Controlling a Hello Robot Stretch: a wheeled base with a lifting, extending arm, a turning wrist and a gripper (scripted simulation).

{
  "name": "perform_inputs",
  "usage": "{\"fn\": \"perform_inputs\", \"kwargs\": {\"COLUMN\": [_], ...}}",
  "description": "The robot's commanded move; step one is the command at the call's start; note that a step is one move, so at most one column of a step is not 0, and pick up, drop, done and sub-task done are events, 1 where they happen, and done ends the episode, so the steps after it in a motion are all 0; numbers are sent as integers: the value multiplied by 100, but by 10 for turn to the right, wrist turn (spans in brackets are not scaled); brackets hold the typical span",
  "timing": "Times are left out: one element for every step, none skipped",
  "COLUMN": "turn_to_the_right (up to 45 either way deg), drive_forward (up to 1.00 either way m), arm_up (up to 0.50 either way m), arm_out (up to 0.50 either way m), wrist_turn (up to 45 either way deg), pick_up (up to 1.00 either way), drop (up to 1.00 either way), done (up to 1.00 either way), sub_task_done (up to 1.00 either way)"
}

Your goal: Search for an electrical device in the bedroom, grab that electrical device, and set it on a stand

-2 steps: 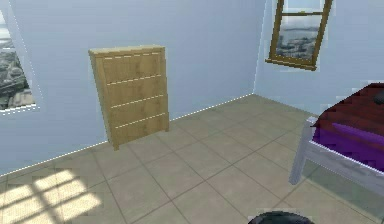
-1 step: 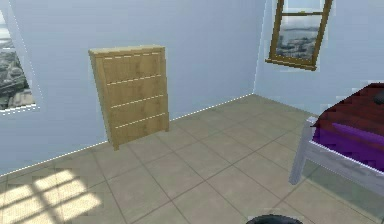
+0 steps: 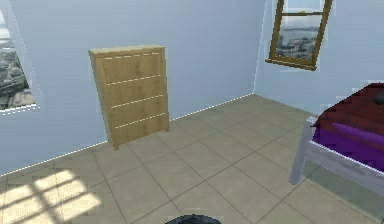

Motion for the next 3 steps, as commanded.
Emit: {"fn": "perform_inputs", "kwargs": {"turn_to_the_right": [-450, -180, 0], "drive_forward": [0, 0, 10], "arm_up": [0, 0, 0], "arm_out": [0, 0, 0], "wrist_turn": [0, 0, 0], "pick_up": [0, 0, 0], "drop": [0, 0, 0], "done": [0, 0, 0], "sub_task_done": [0, 0, 0]}}
